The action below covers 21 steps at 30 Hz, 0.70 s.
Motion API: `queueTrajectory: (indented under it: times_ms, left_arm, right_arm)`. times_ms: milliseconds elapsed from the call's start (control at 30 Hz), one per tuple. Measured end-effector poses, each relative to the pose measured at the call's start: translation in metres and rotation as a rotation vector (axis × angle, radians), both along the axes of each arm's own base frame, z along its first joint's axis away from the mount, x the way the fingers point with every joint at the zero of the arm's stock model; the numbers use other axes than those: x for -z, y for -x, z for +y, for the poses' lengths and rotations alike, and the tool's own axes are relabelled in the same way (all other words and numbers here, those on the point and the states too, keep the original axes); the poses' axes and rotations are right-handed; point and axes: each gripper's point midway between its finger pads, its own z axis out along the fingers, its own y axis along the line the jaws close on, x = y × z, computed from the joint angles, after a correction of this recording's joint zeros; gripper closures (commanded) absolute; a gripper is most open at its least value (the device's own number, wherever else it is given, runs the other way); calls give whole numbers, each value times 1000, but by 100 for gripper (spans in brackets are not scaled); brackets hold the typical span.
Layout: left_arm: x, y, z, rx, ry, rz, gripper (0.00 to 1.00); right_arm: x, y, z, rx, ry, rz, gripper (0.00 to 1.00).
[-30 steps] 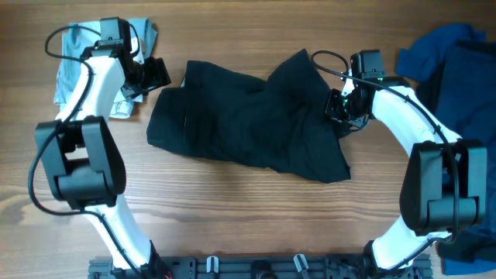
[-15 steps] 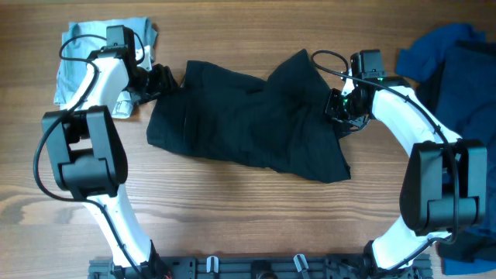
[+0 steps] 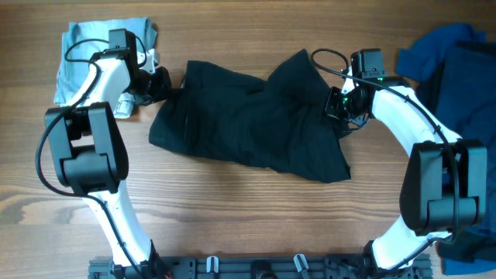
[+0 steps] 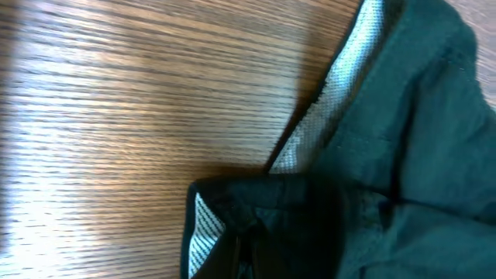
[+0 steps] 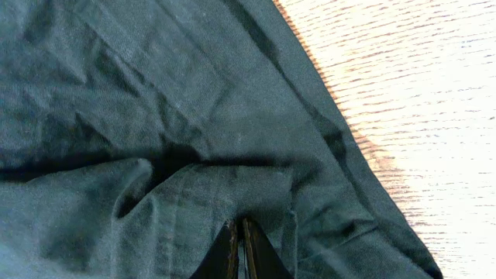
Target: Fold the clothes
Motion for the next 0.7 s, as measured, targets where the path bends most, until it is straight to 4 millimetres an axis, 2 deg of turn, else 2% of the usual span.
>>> queueTrajectory:
  times_ms: [100,200,300,433,500,567,600,667,700]
  left_arm:
    - [-4,0,-2,3,14,-7,96]
    - [-17,-2,-3,4,16,-34,96]
    - [-52,-6,-4,8,21,-106,96]
    - [-113,-6,-9,18,35,-234,96]
    - [-134,-2,-10,22,39,-272,96]
    - [-148,1,-11,24,43,-292,96]
    - [-151,2,-12,25,43,-296,96]
    - [-152,4,-12,26,45,-295,96]
    - [-152,4,-12,25,45,-294,96]
  right_arm:
    - [-1,2,0,-4,2,12,95]
    - [-9,0,0,-18,6,12,96]
    - [-23,-6,0,-28,8,5,96]
    - [-35,-7,0,-33,10,12,96]
    - [-37,-3,0,-36,12,27,96]
    - [-40,-1,0,-36,12,27,95]
    - [-43,-1,0,-36,13,20,90]
    - [-51,-3,-4,-33,34,-8,68]
    - [-53,-3,-6,-32,48,-17,66]
